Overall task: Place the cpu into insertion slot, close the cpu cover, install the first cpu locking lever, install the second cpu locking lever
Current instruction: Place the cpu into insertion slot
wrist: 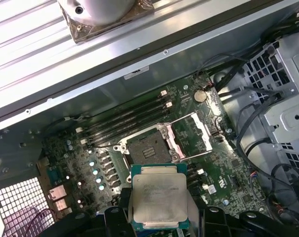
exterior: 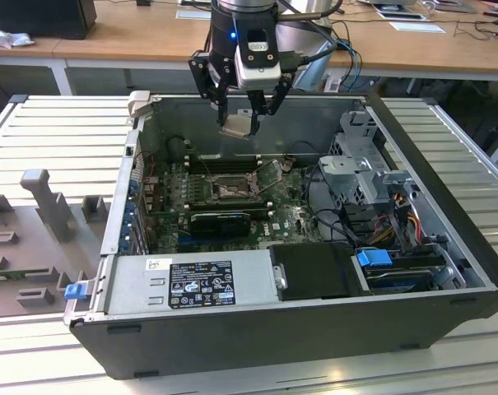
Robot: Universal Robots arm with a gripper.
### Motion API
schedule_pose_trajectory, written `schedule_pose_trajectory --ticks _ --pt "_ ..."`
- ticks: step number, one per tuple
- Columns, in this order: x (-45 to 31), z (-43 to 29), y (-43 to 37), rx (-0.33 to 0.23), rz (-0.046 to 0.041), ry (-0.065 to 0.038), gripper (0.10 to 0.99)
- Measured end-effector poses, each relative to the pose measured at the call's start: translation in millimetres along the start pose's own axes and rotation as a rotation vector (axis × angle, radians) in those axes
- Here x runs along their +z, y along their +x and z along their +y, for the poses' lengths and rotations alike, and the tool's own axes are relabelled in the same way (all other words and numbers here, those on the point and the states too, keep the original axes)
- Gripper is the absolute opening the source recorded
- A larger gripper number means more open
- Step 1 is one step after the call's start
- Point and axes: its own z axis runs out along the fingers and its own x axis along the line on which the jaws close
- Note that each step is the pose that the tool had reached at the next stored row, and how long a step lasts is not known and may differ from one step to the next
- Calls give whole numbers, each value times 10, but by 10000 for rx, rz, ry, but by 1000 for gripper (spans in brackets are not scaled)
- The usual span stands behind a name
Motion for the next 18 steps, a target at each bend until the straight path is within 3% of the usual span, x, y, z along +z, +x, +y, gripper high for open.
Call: schedule_pose_trajectory --ticks 18 --pt "1 0 0 560 -50 -11 529"
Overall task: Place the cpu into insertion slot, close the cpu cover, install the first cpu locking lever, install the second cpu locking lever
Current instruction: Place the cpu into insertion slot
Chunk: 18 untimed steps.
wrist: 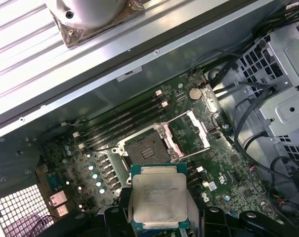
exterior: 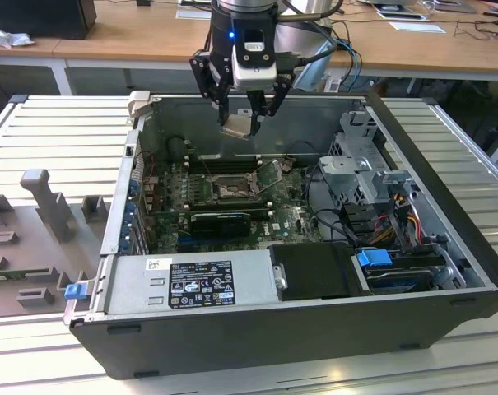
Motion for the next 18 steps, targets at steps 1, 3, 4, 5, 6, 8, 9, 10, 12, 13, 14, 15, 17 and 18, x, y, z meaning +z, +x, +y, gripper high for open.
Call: schedule_pose_trajectory --ticks 1,3,4,5,6,8,9,10,12,13,14,15,17,18 --pt "0 0 0 24 -2 0 529" --pt "0 0 0 85 -7 -2 529" --pt "0 0 0 125 -11 -3 529" --pt "1 0 0 157 -14 -3 529" --pt "1 0 0 180 -16 -3 529" --pt "1 0 0 224 -20 -5 529" --pt "1 0 0 254 -23 -5 529" --pt "1 0 0 275 -25 -5 529" --pt "1 0 0 335 -30 -7 529" --pt "1 0 0 363 -33 -7 529" --pt "1 0 0 391 -35 -8 529" --pt "1 0 0 409 -37 -8 529" --pt "1 0 0 450 -40 -9 529" --pt "1 0 0 484 -43 -10 529"
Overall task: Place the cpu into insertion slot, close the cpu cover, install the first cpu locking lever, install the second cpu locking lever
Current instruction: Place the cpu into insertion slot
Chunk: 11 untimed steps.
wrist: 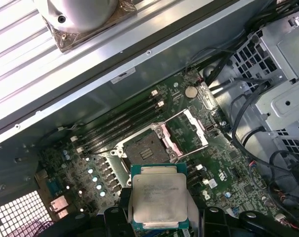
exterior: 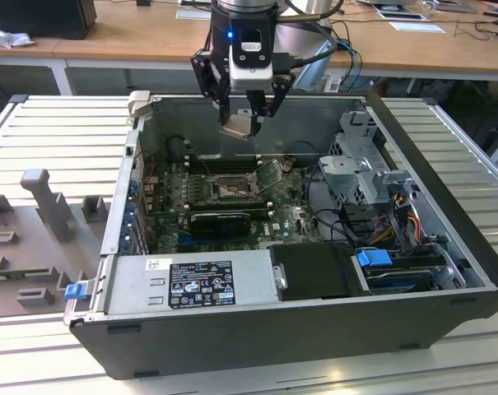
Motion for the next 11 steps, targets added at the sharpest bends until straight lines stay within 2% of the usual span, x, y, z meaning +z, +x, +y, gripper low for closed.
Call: schedule_pose_trajectory --ticks 11 --pt "0 0 0 309 -27 -6 529"
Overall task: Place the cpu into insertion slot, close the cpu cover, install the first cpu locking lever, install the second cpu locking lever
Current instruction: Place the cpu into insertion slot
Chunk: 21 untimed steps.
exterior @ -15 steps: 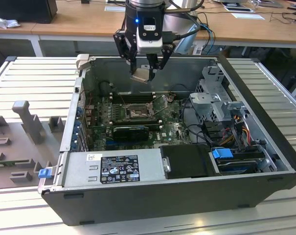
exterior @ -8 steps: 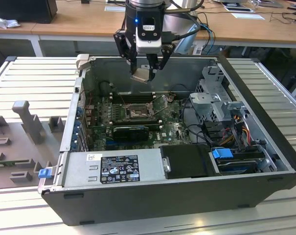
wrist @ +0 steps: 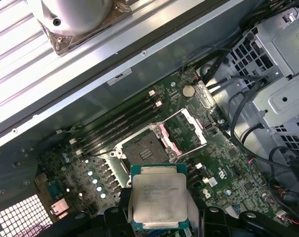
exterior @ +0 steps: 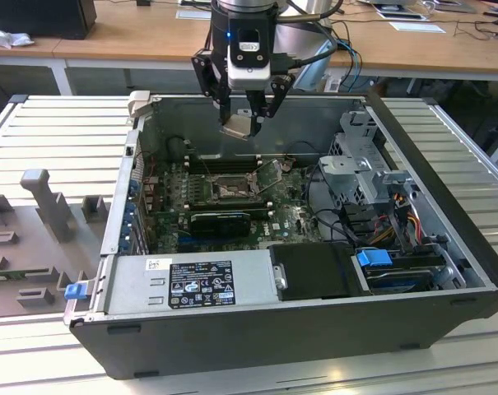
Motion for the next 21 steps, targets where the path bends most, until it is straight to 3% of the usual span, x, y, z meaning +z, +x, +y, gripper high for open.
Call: schedule_pose_trajectory --ticks 21 --pt "1 0 0 489 -44 -10 529"
